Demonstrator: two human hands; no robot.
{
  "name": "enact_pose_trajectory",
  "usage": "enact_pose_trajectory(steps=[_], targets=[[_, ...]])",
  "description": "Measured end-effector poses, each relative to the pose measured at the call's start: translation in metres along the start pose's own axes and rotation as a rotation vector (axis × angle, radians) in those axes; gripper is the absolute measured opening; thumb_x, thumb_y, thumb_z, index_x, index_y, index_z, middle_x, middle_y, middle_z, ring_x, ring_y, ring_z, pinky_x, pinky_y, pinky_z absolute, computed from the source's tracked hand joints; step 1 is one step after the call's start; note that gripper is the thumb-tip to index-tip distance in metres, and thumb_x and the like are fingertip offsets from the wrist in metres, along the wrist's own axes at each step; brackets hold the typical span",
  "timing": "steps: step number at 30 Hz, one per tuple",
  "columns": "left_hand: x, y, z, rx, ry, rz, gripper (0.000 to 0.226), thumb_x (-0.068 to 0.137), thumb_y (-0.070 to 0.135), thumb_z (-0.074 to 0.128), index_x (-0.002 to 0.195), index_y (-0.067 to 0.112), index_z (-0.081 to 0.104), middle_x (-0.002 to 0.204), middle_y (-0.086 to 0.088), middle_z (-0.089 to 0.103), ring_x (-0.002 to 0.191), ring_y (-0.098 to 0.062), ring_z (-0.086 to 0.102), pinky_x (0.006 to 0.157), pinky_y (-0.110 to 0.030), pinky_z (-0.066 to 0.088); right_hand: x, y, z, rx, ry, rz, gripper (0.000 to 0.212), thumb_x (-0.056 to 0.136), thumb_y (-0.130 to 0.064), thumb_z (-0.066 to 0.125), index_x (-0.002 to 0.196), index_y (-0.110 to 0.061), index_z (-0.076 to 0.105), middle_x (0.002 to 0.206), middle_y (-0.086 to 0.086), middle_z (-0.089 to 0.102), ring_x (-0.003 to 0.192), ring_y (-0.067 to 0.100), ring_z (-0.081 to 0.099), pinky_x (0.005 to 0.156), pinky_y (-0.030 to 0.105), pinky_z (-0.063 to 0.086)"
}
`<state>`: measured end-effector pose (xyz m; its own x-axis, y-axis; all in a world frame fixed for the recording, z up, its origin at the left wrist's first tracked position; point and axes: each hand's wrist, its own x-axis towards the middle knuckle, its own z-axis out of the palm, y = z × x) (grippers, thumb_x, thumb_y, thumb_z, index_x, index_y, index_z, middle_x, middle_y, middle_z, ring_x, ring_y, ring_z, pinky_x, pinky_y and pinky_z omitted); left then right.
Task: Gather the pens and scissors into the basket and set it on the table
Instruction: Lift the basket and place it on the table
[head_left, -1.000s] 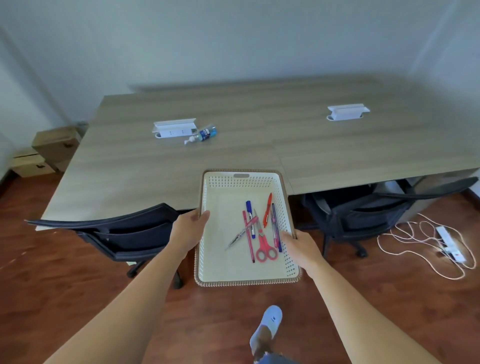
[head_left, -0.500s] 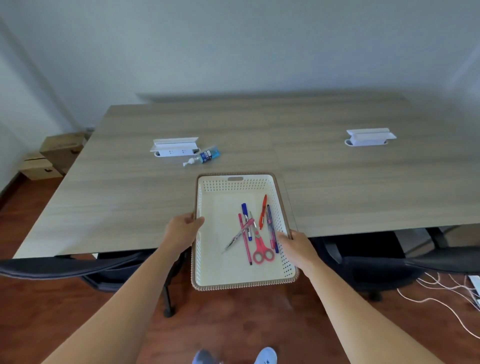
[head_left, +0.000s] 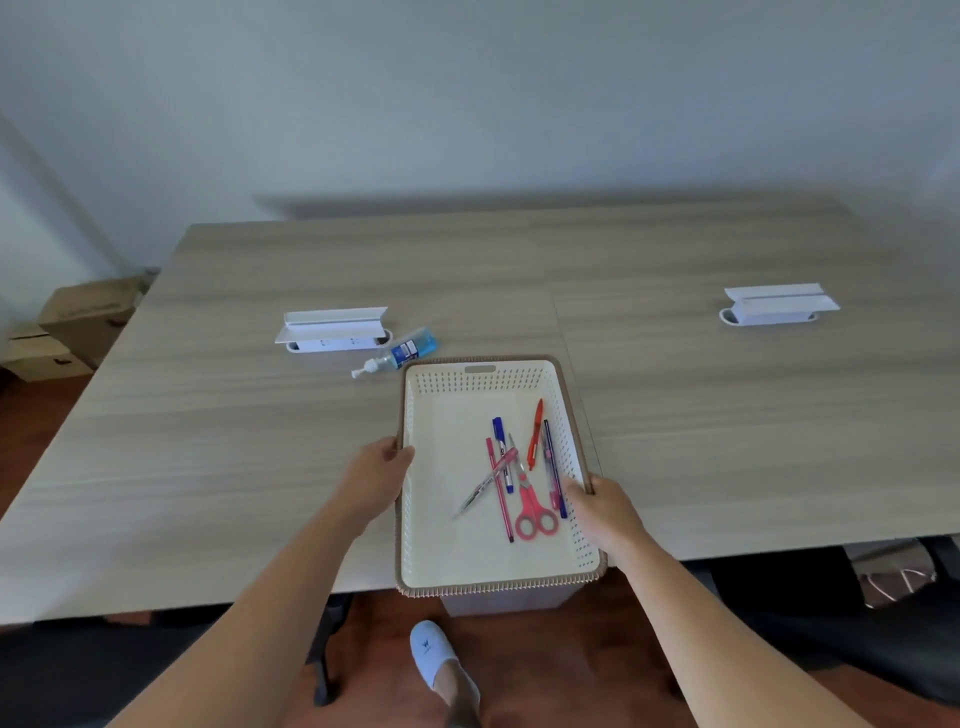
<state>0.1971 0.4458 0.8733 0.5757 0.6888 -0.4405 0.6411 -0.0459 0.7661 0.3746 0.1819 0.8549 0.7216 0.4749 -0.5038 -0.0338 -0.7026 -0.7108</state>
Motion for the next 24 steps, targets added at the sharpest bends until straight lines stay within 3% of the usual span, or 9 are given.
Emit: enact_pose_trajectory(steps=[3,7,11,14,17,20,24], targets=[[0.035,0.017,0.002,0.056,0.018,0.006,0.026,0.105,0.026,0.052,0.095,0.015,0.074,0.083,-0.003,0.074,0.077,-0.025,0.066,0.068,-0.032,0.047,0.035,-0.007,-0.001,-0.046,-0.022,0.022,0.046,0.112,-0.049,0.043,0.111,-0.016,0.075,0.101,0.016,0.082,0.096,0.041,0.078,0.085,0.056,0.064],[0.092,0.033,0.006,0.098,-0.005,-0.059,0.023,0.103,0.020,0.052,0.090,0.012,0.070,0.077,-0.004,0.068,0.069,-0.022,0.060,0.060,-0.029,0.042,0.084,-0.017,-0.006,-0.068,-0.004,0.043,0.038,0.111,-0.044,0.047,0.111,-0.017,0.074,0.097,0.009,0.083,0.092,0.036,0.081,0.083,0.056,0.067],[0.132,0.036,0.017,0.107,-0.002,-0.123,0.018,0.098,0.018,0.053,0.096,0.007,0.067,0.083,-0.005,0.068,0.081,-0.029,0.063,0.069,-0.034,0.045,0.116,-0.012,-0.008,-0.091,0.018,0.077,0.030,0.108,-0.033,0.045,0.121,-0.025,0.072,0.107,0.002,0.082,0.092,0.025,0.081,0.080,0.052,0.068],[0.150,0.036,0.030,0.072,-0.005,-0.165,0.017,0.099,0.014,0.054,0.112,0.010,0.065,0.099,-0.006,0.070,0.093,-0.029,0.065,0.079,-0.034,0.048,0.137,0.008,-0.006,-0.090,-0.023,0.109,0.040,0.107,-0.031,0.041,0.133,-0.035,0.071,0.124,-0.011,0.079,0.108,0.011,0.077,0.090,0.039,0.066],[0.175,0.032,0.046,0.001,-0.021,-0.224,0.033,0.097,0.012,0.056,0.129,0.012,0.061,0.116,-0.007,0.071,0.106,-0.032,0.068,0.088,-0.038,0.054,0.155,0.012,-0.010,-0.059,-0.039,0.150,0.042,0.104,-0.029,0.044,0.133,-0.039,0.073,0.126,-0.014,0.079,0.116,0.011,0.075,0.099,0.041,0.063],[0.196,0.023,0.061,-0.035,-0.028,-0.266,0.044,0.095,0.012,0.056,0.139,0.015,0.056,0.126,-0.007,0.070,0.115,-0.032,0.067,0.100,-0.044,0.056,0.172,0.012,-0.014,-0.020,-0.040,0.189,0.038,0.106,-0.024,0.051,0.124,-0.047,0.075,0.115,-0.021,0.081,0.107,0.006,0.077,0.091,0.037,0.066],[0.215,0.012,0.080,-0.146,0.004,-0.348,0.050,0.091,0.011,0.056,0.140,0.020,0.054,0.123,-0.006,0.071,0.113,-0.032,0.070,0.100,-0.052,0.059,0.203,0.015,-0.021,-0.025,-0.051,0.192,0.042,0.102,-0.019,0.057,0.123,-0.052,0.072,0.113,-0.021,0.081,0.101,0.008,0.079,0.079,0.038,0.069]])
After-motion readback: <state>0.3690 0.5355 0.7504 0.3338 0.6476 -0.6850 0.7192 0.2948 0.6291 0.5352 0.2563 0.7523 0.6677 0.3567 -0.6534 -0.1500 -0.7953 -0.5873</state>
